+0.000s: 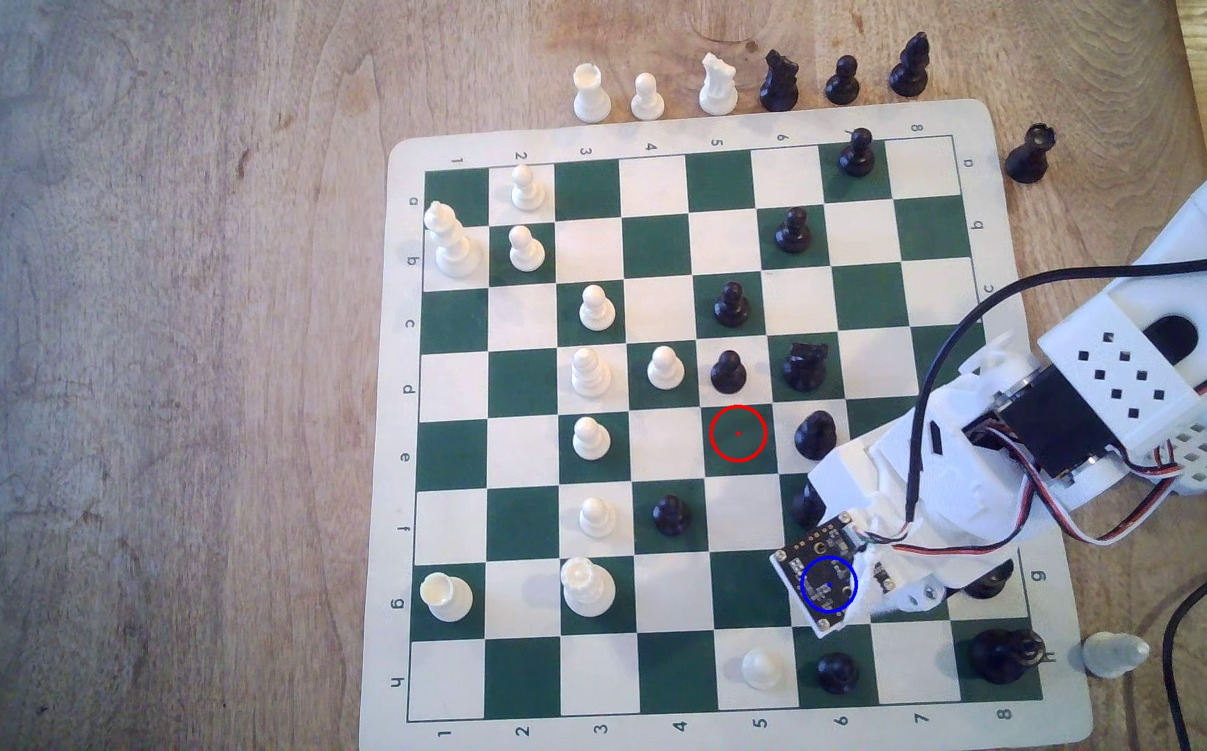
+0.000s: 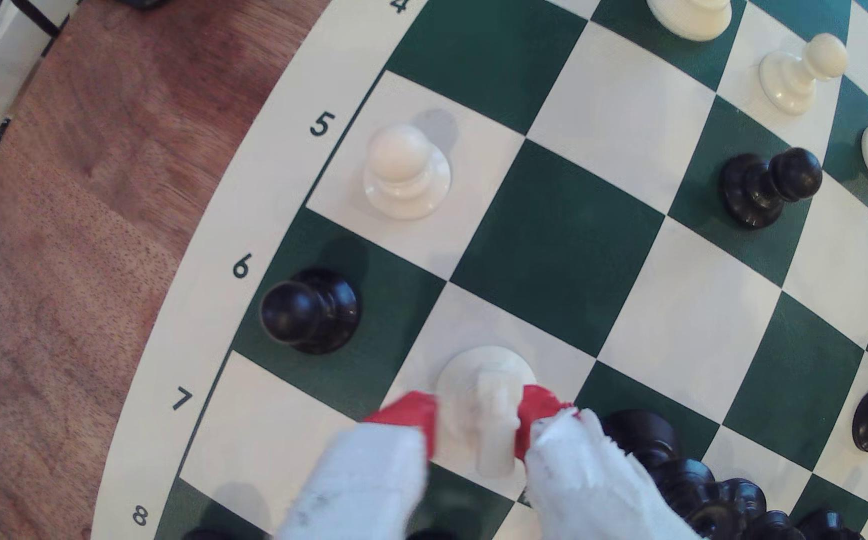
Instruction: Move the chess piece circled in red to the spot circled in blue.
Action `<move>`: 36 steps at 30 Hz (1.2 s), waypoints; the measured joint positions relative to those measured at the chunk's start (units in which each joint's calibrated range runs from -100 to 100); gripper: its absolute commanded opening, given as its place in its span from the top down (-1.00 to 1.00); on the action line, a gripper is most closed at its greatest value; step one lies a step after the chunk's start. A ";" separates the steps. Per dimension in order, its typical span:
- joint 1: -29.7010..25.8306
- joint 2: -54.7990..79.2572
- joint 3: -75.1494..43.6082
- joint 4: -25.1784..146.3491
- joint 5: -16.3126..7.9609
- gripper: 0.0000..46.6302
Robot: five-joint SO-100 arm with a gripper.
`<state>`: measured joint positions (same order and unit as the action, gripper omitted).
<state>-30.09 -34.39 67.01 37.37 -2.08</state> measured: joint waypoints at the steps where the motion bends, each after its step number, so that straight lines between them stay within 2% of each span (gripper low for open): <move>1: 0.07 0.08 0.00 0.00 0.00 0.09; 11: 2.43 -0.42 0.00 0.72 0.73 0.06; 17: 3.76 -5.03 -0.18 5.98 1.27 0.05; 25: 4.94 -15.84 -0.18 10.60 0.73 0.21; 33: 8.41 -26.56 -0.18 13.31 0.29 0.23; 36: 8.63 -29.49 -0.18 13.94 0.29 0.43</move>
<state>-21.46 -63.89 66.83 51.31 -1.78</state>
